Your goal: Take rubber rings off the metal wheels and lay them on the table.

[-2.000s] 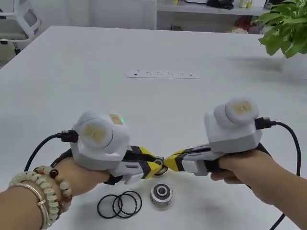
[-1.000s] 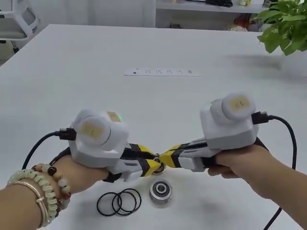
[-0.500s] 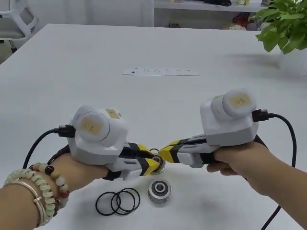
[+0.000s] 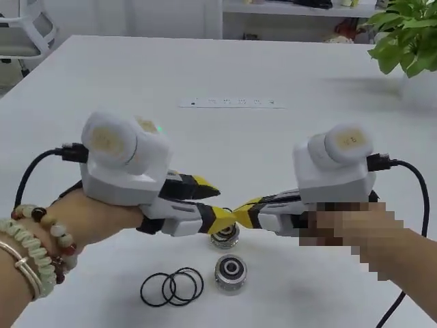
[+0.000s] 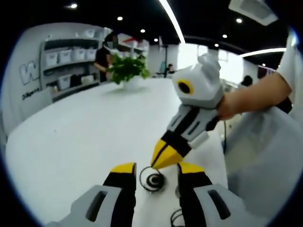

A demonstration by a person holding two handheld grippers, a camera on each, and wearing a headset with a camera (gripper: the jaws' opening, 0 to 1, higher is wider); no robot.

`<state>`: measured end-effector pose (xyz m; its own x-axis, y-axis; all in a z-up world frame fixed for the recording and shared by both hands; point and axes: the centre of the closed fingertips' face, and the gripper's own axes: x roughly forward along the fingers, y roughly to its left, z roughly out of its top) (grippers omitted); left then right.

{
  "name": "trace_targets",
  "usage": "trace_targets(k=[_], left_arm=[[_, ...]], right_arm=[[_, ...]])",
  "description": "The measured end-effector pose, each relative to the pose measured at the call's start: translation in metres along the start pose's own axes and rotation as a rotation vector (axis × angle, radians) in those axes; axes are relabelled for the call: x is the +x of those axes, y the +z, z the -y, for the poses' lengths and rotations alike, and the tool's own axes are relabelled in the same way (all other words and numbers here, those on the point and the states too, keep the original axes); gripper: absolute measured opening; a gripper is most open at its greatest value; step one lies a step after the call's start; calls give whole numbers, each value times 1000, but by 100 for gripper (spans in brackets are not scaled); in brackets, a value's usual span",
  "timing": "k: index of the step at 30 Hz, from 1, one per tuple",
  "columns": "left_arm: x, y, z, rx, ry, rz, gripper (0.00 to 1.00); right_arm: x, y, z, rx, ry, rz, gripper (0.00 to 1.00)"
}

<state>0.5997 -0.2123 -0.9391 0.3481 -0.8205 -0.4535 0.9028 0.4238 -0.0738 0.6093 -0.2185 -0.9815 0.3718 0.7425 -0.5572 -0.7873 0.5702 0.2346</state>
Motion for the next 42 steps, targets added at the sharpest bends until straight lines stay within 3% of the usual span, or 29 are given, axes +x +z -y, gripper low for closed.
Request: trace_targets(k=[5, 11, 16, 20, 22, 24, 27, 32, 42], left_arm=[[-16, 9, -2, 17, 18, -9, 45], [-50, 32, 1, 18, 31, 68, 51], [-82, 35, -4, 51, 84, 80, 54], [-111, 29, -3, 55, 134, 85, 56], [-122, 20, -1, 68, 164, 68, 56], [-126, 13, 12, 75, 173, 48, 57], [-137, 1, 22, 65, 176, 46, 60], [-153, -18, 28, 20, 195, 54, 63], [-172, -51, 32, -69, 253, 58, 65]], right_arm=[[-3, 7, -3, 8, 3, 26, 0], [-6, 18, -9, 10, 20, 60, 0], [-5, 24, -21, 7, 55, 78, 0], [-3, 30, -34, 18, 100, 94, 0], [-3, 34, -42, 32, 131, 107, 0], [-4, 38, -50, 49, 162, 123, 0], [-4, 43, -58, 67, 194, 140, 0], [-5, 48, -77, 142, 271, 164, 0], [3, 37, -98, 143, 327, 121, 0]])
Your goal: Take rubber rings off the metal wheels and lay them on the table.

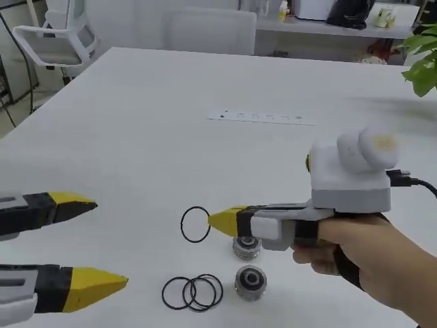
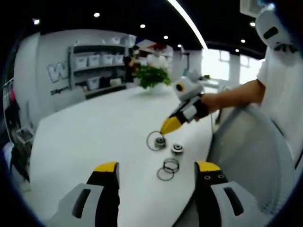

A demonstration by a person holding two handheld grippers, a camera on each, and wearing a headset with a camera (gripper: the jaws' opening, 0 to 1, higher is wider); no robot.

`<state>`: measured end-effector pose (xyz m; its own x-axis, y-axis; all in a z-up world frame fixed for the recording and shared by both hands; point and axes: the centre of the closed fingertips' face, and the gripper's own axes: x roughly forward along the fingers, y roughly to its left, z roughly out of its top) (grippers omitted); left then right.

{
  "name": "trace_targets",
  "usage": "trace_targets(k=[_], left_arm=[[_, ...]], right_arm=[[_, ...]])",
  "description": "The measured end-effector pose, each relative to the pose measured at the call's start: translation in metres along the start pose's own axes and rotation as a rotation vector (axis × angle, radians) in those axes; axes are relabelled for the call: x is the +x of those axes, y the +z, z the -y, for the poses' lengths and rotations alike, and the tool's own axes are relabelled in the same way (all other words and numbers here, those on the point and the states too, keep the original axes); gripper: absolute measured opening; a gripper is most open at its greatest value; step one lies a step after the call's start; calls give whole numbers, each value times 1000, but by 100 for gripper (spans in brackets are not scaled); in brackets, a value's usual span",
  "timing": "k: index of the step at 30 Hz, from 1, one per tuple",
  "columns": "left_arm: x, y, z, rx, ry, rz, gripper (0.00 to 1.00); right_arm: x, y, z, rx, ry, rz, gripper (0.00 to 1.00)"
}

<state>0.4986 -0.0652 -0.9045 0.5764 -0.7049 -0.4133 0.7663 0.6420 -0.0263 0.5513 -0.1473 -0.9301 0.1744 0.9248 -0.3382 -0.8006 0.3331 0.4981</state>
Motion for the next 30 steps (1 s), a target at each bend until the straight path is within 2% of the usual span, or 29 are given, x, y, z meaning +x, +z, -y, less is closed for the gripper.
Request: trace_targets(k=[4, 8, 15, 17, 24, 27, 30], left_arm=[[-1, -14, 2, -45, 11, -9, 66], [-1, -24, 5, -74, 22, -18, 68], [-2, -25, 6, -111, 41, 0, 69], [-1, -26, 8, -116, 42, -1, 69], [0, -28, 13, -133, 37, -4, 70], [0, -28, 13, -133, 40, -5, 70], [0, -26, 13, -135, 43, 0, 70]], right_arm=[[7, -11, -8, 2, 28, -35, 0], [13, -27, -10, -5, 48, -97, 0], [21, -50, -12, -27, 61, -181, 0], [23, -59, -11, -40, 57, -219, 0], [27, -79, -5, -68, 34, -290, 0], [27, -82, 1, -97, 3, -301, 0], [26, -79, 5, -96, -15, -293, 0]])
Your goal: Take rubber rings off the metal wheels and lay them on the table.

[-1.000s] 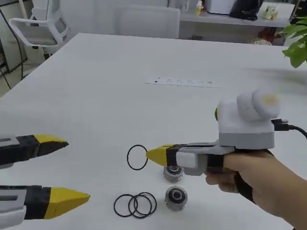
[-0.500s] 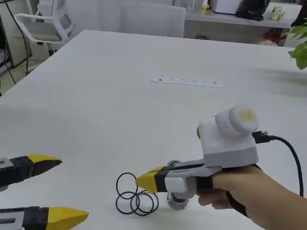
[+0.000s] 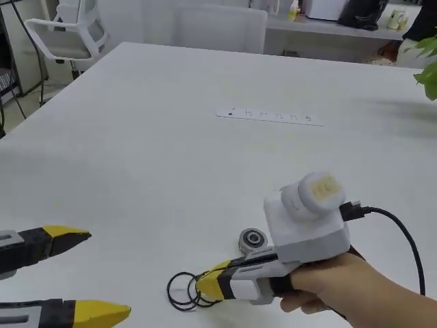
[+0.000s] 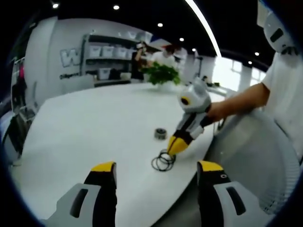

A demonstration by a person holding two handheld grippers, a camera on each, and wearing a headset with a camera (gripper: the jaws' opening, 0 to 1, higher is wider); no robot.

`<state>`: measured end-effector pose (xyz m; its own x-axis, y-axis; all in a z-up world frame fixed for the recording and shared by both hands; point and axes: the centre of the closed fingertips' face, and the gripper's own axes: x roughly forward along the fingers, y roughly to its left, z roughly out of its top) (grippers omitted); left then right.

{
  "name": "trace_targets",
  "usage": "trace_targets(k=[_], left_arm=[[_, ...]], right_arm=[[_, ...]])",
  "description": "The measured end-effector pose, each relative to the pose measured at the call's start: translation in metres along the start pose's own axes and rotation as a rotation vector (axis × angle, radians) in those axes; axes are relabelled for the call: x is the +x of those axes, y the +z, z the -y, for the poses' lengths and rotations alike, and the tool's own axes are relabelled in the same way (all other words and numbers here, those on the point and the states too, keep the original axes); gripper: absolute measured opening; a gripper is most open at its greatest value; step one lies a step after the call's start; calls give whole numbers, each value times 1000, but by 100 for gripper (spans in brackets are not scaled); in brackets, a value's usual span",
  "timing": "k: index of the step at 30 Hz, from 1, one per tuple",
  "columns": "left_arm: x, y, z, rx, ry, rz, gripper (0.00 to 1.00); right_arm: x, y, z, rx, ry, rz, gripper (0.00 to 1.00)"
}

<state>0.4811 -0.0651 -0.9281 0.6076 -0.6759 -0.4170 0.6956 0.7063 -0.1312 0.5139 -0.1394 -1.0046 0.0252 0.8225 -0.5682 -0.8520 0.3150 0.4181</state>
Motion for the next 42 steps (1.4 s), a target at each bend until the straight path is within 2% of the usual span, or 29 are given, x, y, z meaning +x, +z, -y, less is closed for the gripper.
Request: trace_targets(k=[4, 15, 22, 28, 34, 42], left_arm=[[0, 0, 1, 0, 2, -3, 70], [-1, 0, 2, -8, 4, -2, 71], [1, 0, 2, -6, -4, 0, 72], [4, 1, 3, -9, -15, 2, 73], [6, 1, 5, -2, -33, -6, 74], [7, 2, 5, 0, -47, -7, 76]], right_arm=[[-2, 0, 7, -14, -33, -1, 1], [-10, 7, 13, -51, -66, 11, 9], [-16, 14, 10, -78, -64, 21, 17], [-23, 23, -3, -144, -42, 13, 34], [-35, 18, -12, -221, -30, -32, 46], [-62, 23, -14, -234, -59, 3, 64]])
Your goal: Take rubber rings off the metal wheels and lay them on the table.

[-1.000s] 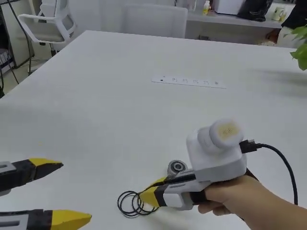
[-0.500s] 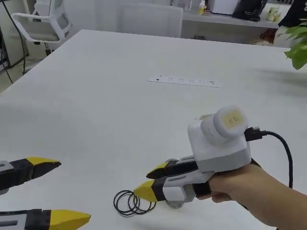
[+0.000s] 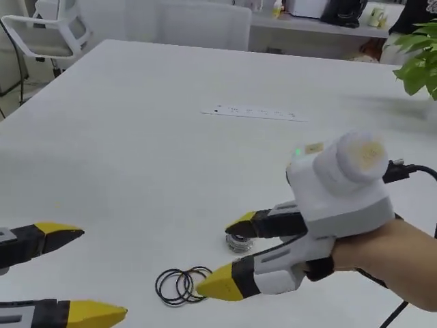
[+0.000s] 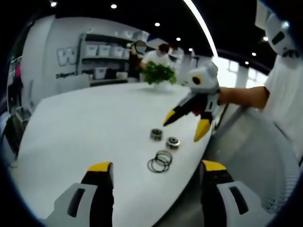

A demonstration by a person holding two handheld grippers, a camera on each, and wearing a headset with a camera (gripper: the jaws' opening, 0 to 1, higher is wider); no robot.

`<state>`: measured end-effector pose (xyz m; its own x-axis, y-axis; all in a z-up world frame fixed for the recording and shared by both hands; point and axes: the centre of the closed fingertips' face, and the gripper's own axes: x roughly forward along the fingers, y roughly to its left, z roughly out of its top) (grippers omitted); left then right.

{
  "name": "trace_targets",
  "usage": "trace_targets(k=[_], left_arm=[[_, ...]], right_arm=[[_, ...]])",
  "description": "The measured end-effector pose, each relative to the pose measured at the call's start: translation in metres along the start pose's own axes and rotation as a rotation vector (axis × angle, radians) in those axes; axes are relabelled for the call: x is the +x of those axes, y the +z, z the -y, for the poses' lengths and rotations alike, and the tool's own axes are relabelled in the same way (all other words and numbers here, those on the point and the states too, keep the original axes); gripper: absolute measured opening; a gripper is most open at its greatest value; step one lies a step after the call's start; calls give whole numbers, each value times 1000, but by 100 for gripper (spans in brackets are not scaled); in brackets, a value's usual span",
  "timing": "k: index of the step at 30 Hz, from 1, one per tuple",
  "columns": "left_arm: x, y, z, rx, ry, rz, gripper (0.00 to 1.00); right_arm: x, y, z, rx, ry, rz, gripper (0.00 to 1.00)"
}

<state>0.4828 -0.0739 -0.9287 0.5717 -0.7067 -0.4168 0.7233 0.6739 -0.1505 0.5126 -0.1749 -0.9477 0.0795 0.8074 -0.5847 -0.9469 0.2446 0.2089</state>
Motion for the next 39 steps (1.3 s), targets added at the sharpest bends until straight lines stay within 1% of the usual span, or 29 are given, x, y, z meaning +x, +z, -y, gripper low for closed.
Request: trace_targets(k=[3, 5, 8, 10, 11, 13, 15, 18, 23, 28, 31, 34, 39], left_arm=[[1, 0, 0, -2, -7, -3, 78], [1, 0, 1, 1, -14, -5, 80], [1, 1, 1, 8, -19, -3, 83], [2, 2, 0, 10, -14, -1, 88], [2, 3, -1, 13, -5, -1, 91], [2, 5, -3, 23, 5, 4, 96], [1, 6, -4, 23, 7, 7, 98], [0, 7, -3, 24, 6, 9, 99], [-2, 8, -2, 25, 6, 13, 100], [-6, 8, -1, 26, 10, 10, 100], [-8, 8, -1, 24, 14, 12, 100], [-10, 8, 0, 26, 19, 13, 100], [-15, 8, -1, 28, 31, 17, 100]], right_arm=[[-9, -2, -1, -7, -19, -1, 75], [-15, -5, -3, -18, -26, -5, 79], [-23, -9, -7, -27, -25, -9, 83], [-28, -12, -8, -29, -32, -15, 88], [-29, -12, -9, -30, -33, -16, 93], [-35, -16, -11, -42, -37, -21, 99], [-42, -18, -12, -55, -43, -22, 99], [-52, -20, -10, -53, -63, -13, 99], [-73, -22, -3, -33, -120, 14, 99], [-95, -20, 3, -15, -182, 70, 99], [-105, -19, 5, 0, -207, 108, 99], [-113, -21, 7, 14, -235, 128, 99], [-126, -26, 8, 40, -269, 161, 99]])
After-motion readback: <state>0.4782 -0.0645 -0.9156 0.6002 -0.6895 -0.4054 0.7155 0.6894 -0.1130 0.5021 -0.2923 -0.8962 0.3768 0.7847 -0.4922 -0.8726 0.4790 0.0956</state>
